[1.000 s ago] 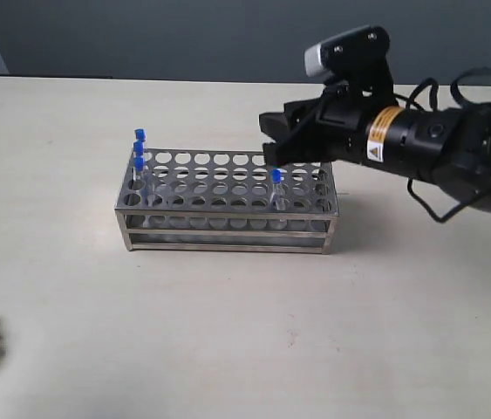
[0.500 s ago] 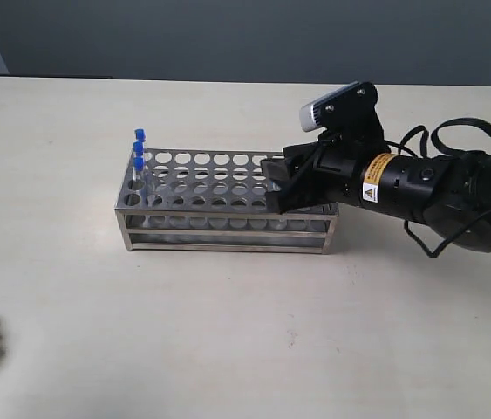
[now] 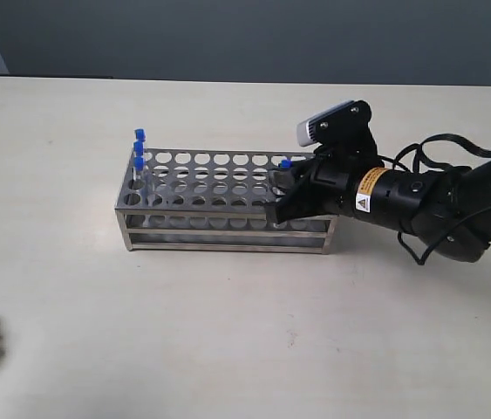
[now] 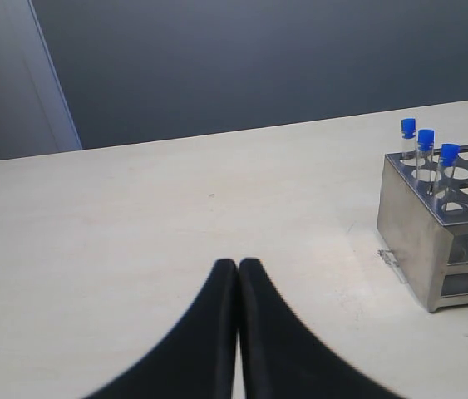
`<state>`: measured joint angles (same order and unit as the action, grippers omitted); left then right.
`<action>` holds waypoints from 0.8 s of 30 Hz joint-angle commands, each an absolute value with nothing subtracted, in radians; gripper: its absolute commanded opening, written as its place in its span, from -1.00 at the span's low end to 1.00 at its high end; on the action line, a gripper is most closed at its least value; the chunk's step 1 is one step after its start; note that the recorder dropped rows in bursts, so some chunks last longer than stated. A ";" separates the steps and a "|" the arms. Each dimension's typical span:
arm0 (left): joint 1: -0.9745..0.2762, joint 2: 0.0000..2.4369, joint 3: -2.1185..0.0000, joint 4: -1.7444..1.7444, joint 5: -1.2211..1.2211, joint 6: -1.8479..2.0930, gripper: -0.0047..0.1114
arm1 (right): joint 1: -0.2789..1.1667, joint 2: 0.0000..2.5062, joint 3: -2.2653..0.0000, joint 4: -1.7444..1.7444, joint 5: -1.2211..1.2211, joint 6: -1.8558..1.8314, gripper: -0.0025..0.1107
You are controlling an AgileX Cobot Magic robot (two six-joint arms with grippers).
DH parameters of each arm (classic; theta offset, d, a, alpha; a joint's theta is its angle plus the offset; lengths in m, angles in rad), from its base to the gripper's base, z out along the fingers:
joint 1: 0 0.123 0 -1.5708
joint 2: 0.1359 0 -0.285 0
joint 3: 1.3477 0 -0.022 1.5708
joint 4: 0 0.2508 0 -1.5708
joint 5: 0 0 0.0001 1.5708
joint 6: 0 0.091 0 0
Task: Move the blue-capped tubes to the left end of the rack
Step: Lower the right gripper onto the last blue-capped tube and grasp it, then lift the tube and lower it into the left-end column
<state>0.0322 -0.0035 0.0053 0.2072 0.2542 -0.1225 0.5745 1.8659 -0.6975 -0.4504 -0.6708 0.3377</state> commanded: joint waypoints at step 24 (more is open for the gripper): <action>0.028 0.000 0.000 0.202 0.246 -0.123 -0.90 | 0.822 1.723 -0.925 -0.511 -0.626 0.357 -0.95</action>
